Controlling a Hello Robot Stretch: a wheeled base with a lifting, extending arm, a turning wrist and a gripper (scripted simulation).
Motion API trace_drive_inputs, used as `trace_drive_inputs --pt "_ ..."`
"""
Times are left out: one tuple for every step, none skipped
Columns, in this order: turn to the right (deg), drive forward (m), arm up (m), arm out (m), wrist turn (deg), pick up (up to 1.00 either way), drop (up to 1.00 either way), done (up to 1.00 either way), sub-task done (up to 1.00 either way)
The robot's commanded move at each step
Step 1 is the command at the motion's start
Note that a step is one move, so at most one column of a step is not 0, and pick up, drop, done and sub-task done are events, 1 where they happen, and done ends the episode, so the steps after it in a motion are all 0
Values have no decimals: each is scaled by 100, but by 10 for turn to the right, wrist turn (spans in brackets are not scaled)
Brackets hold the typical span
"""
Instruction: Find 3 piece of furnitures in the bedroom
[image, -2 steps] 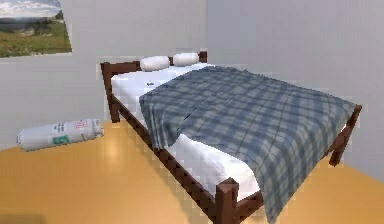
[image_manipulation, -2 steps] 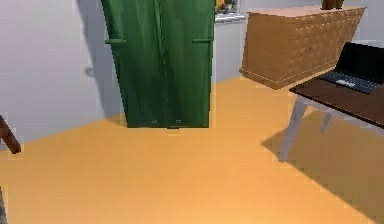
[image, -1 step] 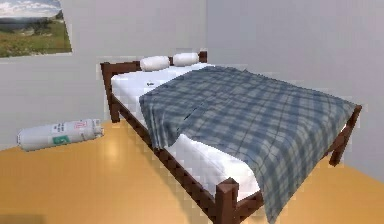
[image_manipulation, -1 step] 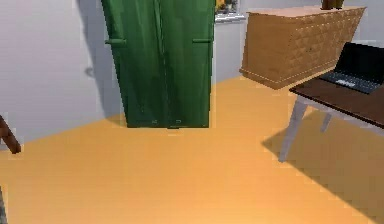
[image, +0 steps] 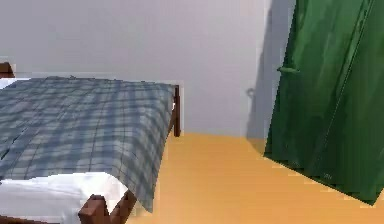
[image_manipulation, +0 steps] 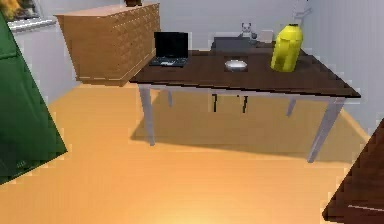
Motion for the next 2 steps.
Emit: trace_drive_inputs --pt "300 0 0 0 0 0 0 0 0" --pt "0 30 0 0 0 0 0 0 0"
